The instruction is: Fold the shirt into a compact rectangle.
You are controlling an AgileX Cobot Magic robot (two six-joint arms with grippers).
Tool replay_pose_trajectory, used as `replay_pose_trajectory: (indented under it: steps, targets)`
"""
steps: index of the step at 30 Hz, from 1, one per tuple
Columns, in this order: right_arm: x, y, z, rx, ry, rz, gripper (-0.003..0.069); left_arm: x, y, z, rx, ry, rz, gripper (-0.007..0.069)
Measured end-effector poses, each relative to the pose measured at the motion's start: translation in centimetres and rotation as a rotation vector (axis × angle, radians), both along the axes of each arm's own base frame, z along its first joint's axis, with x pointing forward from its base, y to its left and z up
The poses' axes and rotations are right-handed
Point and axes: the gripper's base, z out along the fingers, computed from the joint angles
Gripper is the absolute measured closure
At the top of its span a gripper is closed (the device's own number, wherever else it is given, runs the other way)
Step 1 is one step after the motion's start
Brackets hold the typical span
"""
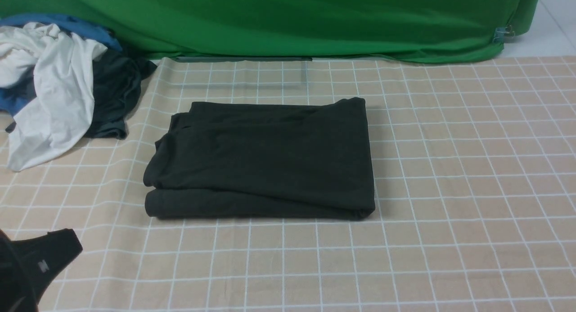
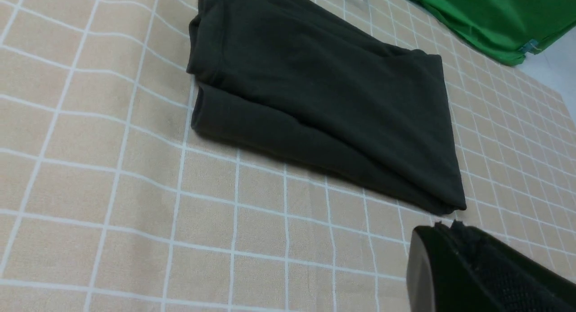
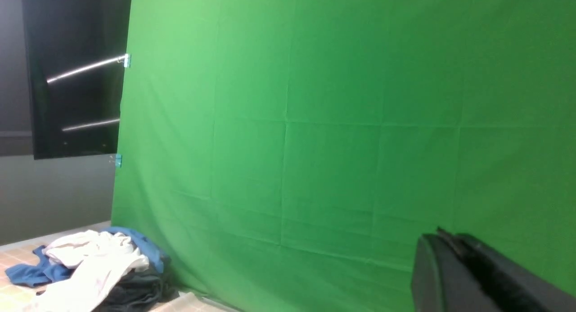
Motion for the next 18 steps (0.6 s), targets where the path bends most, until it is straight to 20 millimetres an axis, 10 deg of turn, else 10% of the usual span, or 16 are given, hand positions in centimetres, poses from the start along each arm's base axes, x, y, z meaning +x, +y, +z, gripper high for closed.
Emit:
replay_pose_trajectory:
  steps: [18]
  targets:
    - [0.1,0.0,-0.5,-0.021,0.048,-0.005,0.0568,0.3,0.3,-1.2,0.013,-0.112,0.023,0.0611]
